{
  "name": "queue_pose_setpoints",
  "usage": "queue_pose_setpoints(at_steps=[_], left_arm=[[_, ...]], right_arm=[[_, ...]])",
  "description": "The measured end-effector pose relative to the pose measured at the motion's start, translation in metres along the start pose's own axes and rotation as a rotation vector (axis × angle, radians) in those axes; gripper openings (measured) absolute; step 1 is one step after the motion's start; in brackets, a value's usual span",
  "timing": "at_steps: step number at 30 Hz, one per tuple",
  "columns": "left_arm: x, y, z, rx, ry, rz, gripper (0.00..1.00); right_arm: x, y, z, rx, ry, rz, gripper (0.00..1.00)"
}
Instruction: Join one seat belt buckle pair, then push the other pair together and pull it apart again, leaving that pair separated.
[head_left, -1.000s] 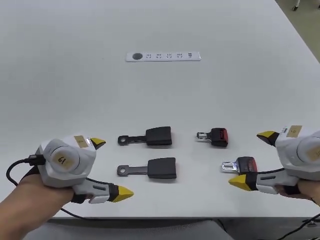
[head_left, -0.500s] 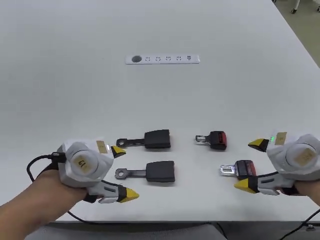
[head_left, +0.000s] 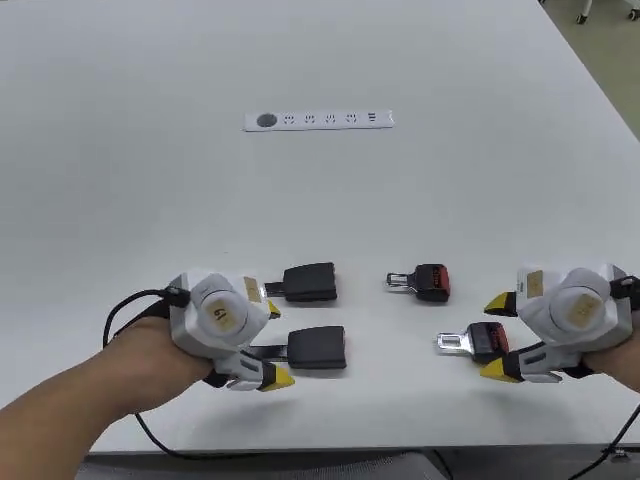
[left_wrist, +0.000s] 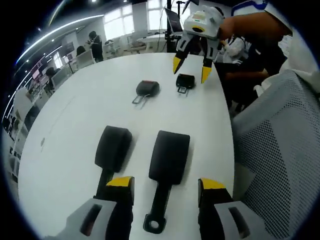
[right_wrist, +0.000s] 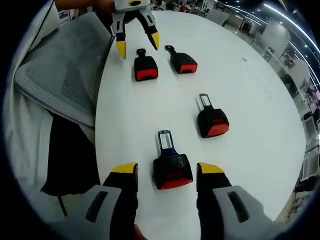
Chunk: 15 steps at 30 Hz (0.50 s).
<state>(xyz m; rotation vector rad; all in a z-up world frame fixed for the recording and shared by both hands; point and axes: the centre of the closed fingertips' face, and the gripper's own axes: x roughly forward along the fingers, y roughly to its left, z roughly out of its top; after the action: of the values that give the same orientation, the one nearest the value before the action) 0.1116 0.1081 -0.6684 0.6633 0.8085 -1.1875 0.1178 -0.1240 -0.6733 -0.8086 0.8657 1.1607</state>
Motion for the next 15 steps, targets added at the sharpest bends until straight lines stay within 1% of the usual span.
queue_pose_setpoints(at_steps=[3, 4, 7, 9, 11, 12, 13, 15], left_arm=[[0.009, 0.002, -0.003, 0.030, 0.020, -0.011, 0.52], [0.010, 0.002, 0.000, 0.038, 0.027, -0.020, 0.52], [0.017, 0.001, 0.001, 0.059, 0.034, -0.036, 0.52], [0.020, 0.001, 0.004, 0.071, 0.039, -0.044, 0.51], [0.024, 0.001, 0.005, 0.078, 0.042, -0.053, 0.49], [0.024, 0.002, 0.008, 0.085, 0.042, -0.057, 0.48], [0.024, 0.002, 0.009, 0.092, 0.042, -0.061, 0.47], [0.027, 0.001, 0.008, 0.099, 0.047, -0.074, 0.45]], right_arm=[[0.002, -0.002, -0.004, -0.018, 0.019, 0.009, 0.45], [0.002, -0.002, -0.005, -0.021, 0.023, 0.013, 0.45], [0.005, -0.005, -0.009, -0.034, 0.035, 0.033, 0.43], [0.007, -0.004, -0.011, -0.042, 0.043, 0.045, 0.42], [0.010, -0.005, -0.013, -0.043, 0.050, 0.053, 0.41], [0.011, -0.005, -0.014, -0.043, 0.054, 0.059, 0.41], [0.011, -0.005, -0.014, -0.043, 0.055, 0.059, 0.40], [0.011, -0.005, -0.013, -0.041, 0.054, 0.065, 0.39]])
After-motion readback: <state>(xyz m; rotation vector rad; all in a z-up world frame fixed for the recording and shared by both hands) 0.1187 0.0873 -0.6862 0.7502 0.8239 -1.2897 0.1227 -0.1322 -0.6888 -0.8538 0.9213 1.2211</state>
